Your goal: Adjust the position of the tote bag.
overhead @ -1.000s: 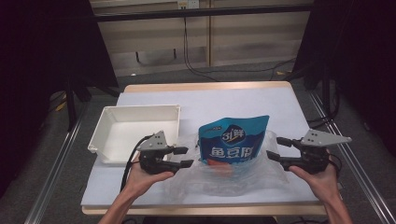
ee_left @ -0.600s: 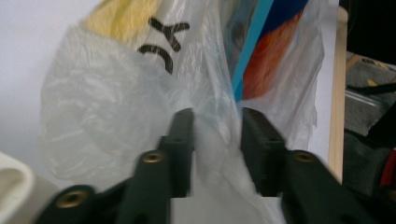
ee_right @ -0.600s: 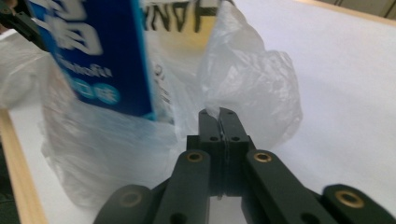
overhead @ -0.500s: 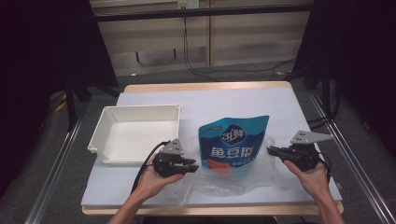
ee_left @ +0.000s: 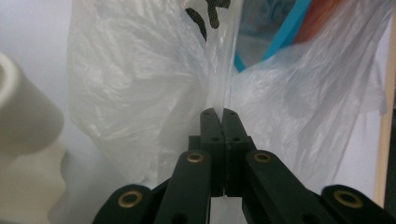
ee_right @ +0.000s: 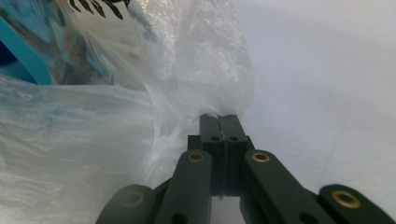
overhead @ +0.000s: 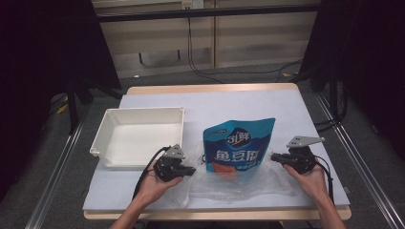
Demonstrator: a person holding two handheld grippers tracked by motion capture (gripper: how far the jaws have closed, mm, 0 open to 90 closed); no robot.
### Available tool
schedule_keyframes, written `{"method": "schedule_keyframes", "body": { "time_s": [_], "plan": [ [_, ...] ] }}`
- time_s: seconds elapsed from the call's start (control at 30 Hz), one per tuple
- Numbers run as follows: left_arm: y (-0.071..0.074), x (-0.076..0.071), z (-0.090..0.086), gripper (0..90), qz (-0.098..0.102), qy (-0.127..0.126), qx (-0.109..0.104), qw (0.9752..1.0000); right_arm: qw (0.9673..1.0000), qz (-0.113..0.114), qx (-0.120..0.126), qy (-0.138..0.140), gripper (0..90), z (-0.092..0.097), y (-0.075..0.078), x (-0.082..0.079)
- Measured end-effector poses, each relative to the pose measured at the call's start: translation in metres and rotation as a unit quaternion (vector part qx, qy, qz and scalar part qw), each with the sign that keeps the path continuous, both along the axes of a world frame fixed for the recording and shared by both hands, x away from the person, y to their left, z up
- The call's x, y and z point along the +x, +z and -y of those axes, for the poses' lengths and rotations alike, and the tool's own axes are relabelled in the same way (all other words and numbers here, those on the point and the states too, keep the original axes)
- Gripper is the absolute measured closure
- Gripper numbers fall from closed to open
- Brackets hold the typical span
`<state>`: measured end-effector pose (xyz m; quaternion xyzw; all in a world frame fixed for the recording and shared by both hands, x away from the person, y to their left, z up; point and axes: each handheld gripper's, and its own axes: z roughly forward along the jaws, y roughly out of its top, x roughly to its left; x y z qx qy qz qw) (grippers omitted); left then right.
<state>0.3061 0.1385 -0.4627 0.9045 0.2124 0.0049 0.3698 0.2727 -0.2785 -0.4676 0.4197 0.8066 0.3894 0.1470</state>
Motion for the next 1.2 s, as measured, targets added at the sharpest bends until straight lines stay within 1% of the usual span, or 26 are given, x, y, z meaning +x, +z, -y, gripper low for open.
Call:
{"method": "schedule_keyframes", "body": {
  "time_s": [0.03, 0.1, 0.13, 0.17, 0.2, 0.23, 0.3, 0.33, 0.37, 0.4, 0.47, 0.53, 0.6, 0.67, 0.7, 0.73, 0.77, 0.8, 0.83, 0.9, 0.97, 1.0, 1.03, 1.07, 1.13, 1.2],
  "plan": [
    [-0.002, 0.000, 0.000, 90.0, -0.006, -0.001, -0.002, 1.0000, 1.0000, -0.002, -0.006, 0.001, 90.0, -0.002, -0.002, 0.000],
    [-0.002, -0.003, -0.001, 90.0, -0.016, -0.007, 0.005, 0.9998, 0.9999, -0.009, -0.008, 0.007, 90.0, -0.004, -0.005, 0.000],
    [-0.004, -0.005, -0.002, 90.0, -0.016, -0.015, 0.004, 0.9998, 0.9999, -0.010, -0.009, 0.008, 90.0, -0.005, -0.006, -0.002],
    [-0.004, -0.007, -0.004, 90.0, -0.018, -0.018, 0.008, 0.9996, 0.9998, -0.010, -0.008, 0.017, 90.0, -0.005, -0.006, -0.003],
    [-0.005, -0.008, -0.004, 90.0, -0.020, -0.013, 0.002, 0.9997, 0.9997, -0.010, -0.011, 0.021, 90.0, -0.006, -0.007, -0.004],
    [-0.005, -0.008, -0.004, 90.0, -0.017, -0.011, 0.005, 0.9998, 0.9996, -0.011, -0.012, 0.024, 90.0, -0.007, -0.007, -0.005],
    [-0.005, -0.006, -0.003, 90.0, 0.000, -0.011, 0.029, 0.9995, 0.9994, -0.010, -0.022, 0.024, 90.0, -0.009, -0.009, -0.005],
    [-0.007, -0.005, -0.002, 90.0, -0.001, -0.009, 0.032, 0.9995, 0.9993, -0.011, -0.030, 0.022, 90.0, -0.010, -0.010, -0.005],
    [-0.008, -0.003, -0.001, 90.0, -0.004, -0.004, 0.024, 0.9997, 0.9991, -0.011, -0.037, 0.019, 90.0, -0.011, -0.010, -0.004],
    [-0.008, -0.001, -0.002, 90.0, 0.004, -0.005, 0.034, 0.9994, 0.9989, -0.011, -0.045, 0.014, 90.0, -0.011, -0.011, -0.004],
    [-0.008, -0.001, 0.000, 90.0, 0.008, 0.007, 0.026, 0.9996, 0.9987, -0.007, -0.049, 0.011, 90.0, -0.010, -0.012, -0.002],
    [-0.008, 0.000, 0.001, 90.0, 0.012, 0.006, 0.029, 0.9995, 0.9983, 0.000, -0.059, 0.007, 90.0, -0.010, -0.013, 0.000],
    [-0.010, 0.001, 0.003, 90.0, 0.015, 0.012, 0.017, 0.9997, 0.9977, 0.004, -0.068, -0.002, 90.0, -0.010, -0.013, 0.002],
    [-0.009, 0.000, 0.001, 89.0, 0.007, 0.016, 0.010, 0.9998, 0.9978, 0.000, -0.065, -0.006, 90.0, -0.010, -0.013, 0.002],
    [-0.008, 0.001, -0.001, 87.1, 0.004, 0.014, 0.003, 0.9999, 0.9979, -0.001, -0.065, 0.000, 89.9, -0.009, -0.012, 0.002],
    [-0.006, 0.000, -0.003, 83.8, 0.003, 0.014, -0.011, 0.9998, 0.9981, 0.001, -0.062, -0.004, 89.2, -0.008, -0.011, 0.001],
    [-0.002, 0.000, -0.007, 80.7, 0.005, 0.015, -0.015, 0.9998, 0.9987, 0.002, -0.051, -0.007, 87.0, -0.007, -0.008, -0.001],
    [0.003, -0.001, -0.012, 76.8, 0.004, 0.025, -0.033, 0.9991, 0.9992, 0.012, -0.039, -0.002, 83.2, -0.005, -0.005, -0.003],
    [0.006, -0.001, -0.015, 74.7, 0.007, 0.028, -0.047, 0.9985, 0.9994, 0.021, -0.026, -0.002, 78.6, -0.003, 0.001, -0.006],
    [0.015, -0.003, -0.022, 70.8, 0.018, 0.033, -0.057, 0.9976, 0.9994, 0.033, -0.010, 0.000, 73.8, 0.000, 0.009, -0.013],
    [0.024, -0.007, -0.025, 67.8, 0.033, 0.042, -0.074, 0.9958, 0.9992, 0.041, -0.001, 0.000, 68.6, 0.001, 0.015, -0.018],
    [0.029, -0.008, -0.027, 65.5, 0.040, 0.038, -0.075, 0.9957, 0.9989, 0.047, 0.002, -0.001, 67.5, 0.001, 0.019, -0.021],
    [0.033, -0.010, -0.027, 63.6, 0.043, 0.037, -0.084, 0.9948, 0.9986, 0.053, 0.000, -0.001, 65.4, 0.001, 0.023, -0.024],
    [0.037, -0.012, -0.026, 63.1, 0.045, 0.036, -0.089, 0.9943, 0.9983, 0.058, 0.004, -0.003, 64.4, 0.001, 0.027, -0.026],
    [0.044, -0.017, -0.020, 64.1, 0.049, 0.022, -0.103, 0.9933, 0.9976, 0.068, 0.012, 0.001, 68.1, 0.000, 0.034, -0.029],
    [0.047, -0.019, -0.012, 72.4, 0.048, 0.005, -0.106, 0.9932, 0.9969, 0.075, 0.019, 0.006, 72.9, -0.002, 0.041, -0.030]
  ]
}}
